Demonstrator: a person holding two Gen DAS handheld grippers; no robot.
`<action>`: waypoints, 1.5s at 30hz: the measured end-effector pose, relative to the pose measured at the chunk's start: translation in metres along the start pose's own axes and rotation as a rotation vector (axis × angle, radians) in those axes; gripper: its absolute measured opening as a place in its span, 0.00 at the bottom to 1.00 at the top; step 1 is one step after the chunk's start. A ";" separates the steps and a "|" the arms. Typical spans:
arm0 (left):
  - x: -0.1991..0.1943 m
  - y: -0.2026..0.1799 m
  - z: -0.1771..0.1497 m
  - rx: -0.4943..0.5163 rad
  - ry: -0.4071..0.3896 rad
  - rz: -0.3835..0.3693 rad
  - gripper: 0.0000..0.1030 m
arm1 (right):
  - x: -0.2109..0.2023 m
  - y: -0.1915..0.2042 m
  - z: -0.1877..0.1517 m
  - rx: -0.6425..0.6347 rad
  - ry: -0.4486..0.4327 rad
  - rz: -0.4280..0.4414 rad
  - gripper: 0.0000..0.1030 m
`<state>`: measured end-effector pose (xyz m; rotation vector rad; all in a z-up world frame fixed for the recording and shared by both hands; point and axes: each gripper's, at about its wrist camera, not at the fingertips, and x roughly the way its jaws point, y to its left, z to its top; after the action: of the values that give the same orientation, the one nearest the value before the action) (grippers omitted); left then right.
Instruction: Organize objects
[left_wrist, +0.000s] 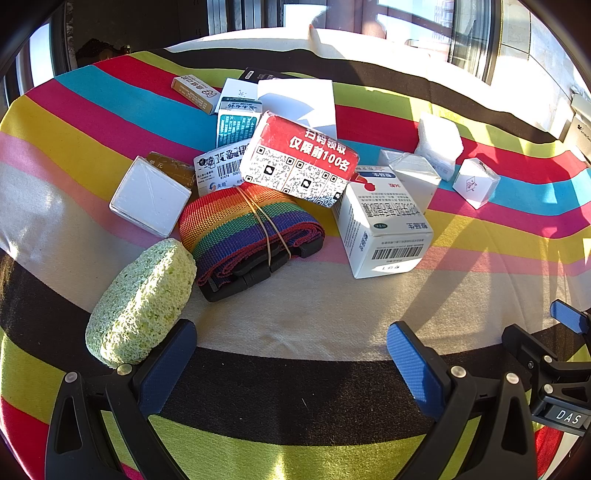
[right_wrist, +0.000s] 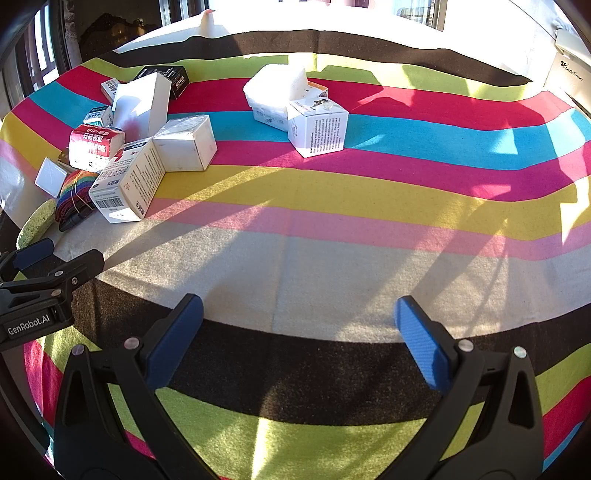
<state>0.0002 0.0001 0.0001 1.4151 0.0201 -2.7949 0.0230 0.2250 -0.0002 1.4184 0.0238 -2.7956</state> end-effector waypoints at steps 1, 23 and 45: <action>0.000 0.000 0.000 0.000 0.000 0.000 1.00 | 0.000 0.000 0.000 0.000 0.000 0.000 1.00; 0.000 0.000 0.000 0.000 0.000 0.000 1.00 | 0.000 0.000 0.000 0.000 0.000 0.000 1.00; -0.073 0.039 -0.060 -0.005 0.018 0.176 1.00 | -0.014 0.041 0.026 -0.157 -0.027 0.213 1.00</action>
<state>0.0922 -0.0380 0.0231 1.3689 -0.0930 -2.6382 0.0106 0.1835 0.0256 1.2667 0.0851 -2.5775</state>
